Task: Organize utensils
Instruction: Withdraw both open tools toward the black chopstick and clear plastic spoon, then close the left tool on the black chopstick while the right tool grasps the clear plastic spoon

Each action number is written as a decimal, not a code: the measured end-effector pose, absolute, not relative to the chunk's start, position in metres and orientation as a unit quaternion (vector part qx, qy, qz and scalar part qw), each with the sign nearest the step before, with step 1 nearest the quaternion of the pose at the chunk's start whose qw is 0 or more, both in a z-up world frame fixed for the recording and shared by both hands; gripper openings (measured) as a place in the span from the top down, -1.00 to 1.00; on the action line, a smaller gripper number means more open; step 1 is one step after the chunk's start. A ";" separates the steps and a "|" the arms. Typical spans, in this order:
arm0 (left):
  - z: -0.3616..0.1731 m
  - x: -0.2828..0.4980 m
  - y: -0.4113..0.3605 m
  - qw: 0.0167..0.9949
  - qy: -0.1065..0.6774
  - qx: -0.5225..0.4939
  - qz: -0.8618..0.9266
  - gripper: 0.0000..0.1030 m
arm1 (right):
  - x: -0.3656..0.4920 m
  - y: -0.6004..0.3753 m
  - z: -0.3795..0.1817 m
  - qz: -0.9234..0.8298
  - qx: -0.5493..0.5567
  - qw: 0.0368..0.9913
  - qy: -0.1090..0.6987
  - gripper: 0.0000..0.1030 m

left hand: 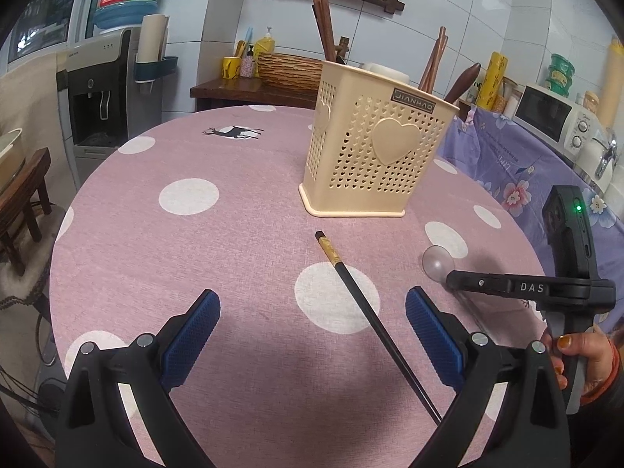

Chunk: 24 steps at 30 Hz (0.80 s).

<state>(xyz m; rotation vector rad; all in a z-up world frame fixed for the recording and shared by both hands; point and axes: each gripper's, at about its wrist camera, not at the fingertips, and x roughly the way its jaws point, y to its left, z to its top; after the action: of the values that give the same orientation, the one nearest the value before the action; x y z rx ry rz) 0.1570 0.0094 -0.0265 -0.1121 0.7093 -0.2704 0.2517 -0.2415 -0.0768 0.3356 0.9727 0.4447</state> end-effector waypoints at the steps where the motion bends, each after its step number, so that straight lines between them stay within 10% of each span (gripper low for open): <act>1: -0.027 0.157 0.008 0.927 0.347 -0.053 -0.132 -0.84 | 0.249 -0.239 -0.076 0.214 0.156 0.849 0.457 0.51; 4: -0.029 0.158 0.005 0.926 0.353 -0.045 -0.127 -0.85 | 0.240 -0.231 -0.069 0.211 0.139 0.860 0.443 -0.16; 14: -0.038 0.176 -0.022 0.914 0.391 -0.017 -0.104 -0.83 | 0.222 -0.230 -0.059 0.135 0.030 0.898 0.417 -0.36; 24: -0.050 0.209 -0.052 0.898 0.434 -0.010 -0.076 0.08 | 0.210 -0.226 -0.049 0.108 -0.031 0.916 0.385 -0.50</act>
<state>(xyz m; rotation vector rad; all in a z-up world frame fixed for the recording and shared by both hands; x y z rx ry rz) 0.2086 -0.0517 -0.0502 -0.0205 0.8982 -0.1584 0.2095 -0.2263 -0.0488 -0.0640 0.7928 0.2219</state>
